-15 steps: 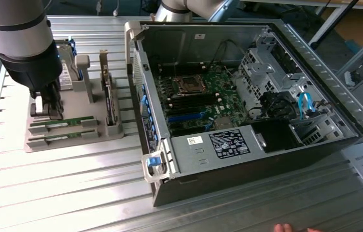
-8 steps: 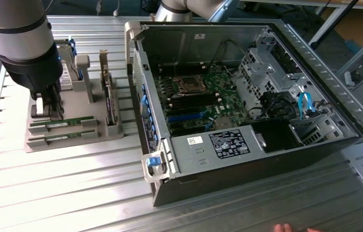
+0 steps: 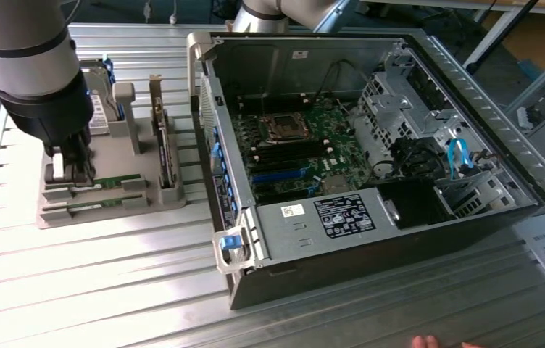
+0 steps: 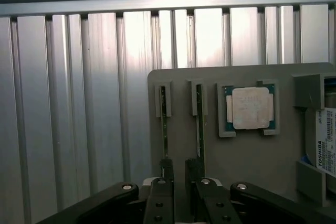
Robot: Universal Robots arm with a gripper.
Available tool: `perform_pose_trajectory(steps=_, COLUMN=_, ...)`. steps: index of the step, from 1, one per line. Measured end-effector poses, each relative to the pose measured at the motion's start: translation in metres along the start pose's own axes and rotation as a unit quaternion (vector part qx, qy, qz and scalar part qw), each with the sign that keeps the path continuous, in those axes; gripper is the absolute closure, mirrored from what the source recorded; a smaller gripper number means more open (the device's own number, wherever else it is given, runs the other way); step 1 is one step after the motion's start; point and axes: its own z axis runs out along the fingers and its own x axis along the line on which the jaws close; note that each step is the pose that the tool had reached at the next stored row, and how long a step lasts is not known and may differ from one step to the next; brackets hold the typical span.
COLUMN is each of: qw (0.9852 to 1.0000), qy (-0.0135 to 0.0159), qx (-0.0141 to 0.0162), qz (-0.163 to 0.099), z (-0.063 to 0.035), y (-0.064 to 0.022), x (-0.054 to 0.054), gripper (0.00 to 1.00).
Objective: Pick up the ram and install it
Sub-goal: 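Pick up the ram and move it above insertion slot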
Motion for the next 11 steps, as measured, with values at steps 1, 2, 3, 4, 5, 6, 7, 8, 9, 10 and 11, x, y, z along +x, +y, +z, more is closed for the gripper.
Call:
perform_pose_trajectory(steps=1, qw=1.0000, qy=0.0000, qx=0.0000, qz=0.000, z=0.0000, y=0.0001, x=0.0011, gripper=0.76)
perform_pose_trajectory(steps=2, qw=1.0000, qy=0.0000, qx=0.0000, qz=0.000, z=0.0000, y=0.0002, x=0.0020, gripper=0.76)
perform_pose_trajectory(steps=3, qw=1.0000, qy=0.0000, qx=0.0000, qz=0.000, z=0.0000, y=0.0002, x=0.0031, gripper=0.76)
perform_pose_trajectory(steps=4, qw=1.0000, qy=0.0000, qx=0.0000, qz=0.000, z=0.0000, y=0.0003, x=0.0043, gripper=0.76)
perform_pose_trajectory(steps=5, qw=1.0000, qy=0.0000, qx=0.0000, qz=0.000, z=0.0000, y=0.0003, x=0.0051, gripper=0.76)
perform_pose_trajectory(steps=6, qw=1.0000, qy=0.0000, qx=0.0000, qz=0.000, z=0.0000, y=0.0003, x=0.0057, gripper=0.76)
perform_pose_trajectory(steps=7, qw=1.0000, qy=0.0000, qx=0.0000, qz=0.000, z=0.0000, y=0.0003, x=0.0059, gripper=0.76)
perform_pose_trajectory(steps=8, qw=1.0000, qy=0.0000, qx=0.0000, qz=0.000, z=0.0000, y=0.0003, x=0.0060, gripper=0.76)
perform_pose_trajectory(steps=9, qw=1.0000, qy=0.0000, qx=0.0000, qz=0.000, z=0.0001, y=0.0003, x=0.0060, gripper=0.76)
perform_pose_trajectory(steps=10, qw=1.0000, qy=-0.0001, qx=0.0002, qz=0.000, z=0.0009, y=0.0005, x=0.0062, gripper=0.76)
perform_pose_trajectory(steps=11, qw=1.0000, qy=0.0000, qx=0.0006, qz=0.000, z=0.0017, y=0.0007, x=0.0061, gripper=0.76)
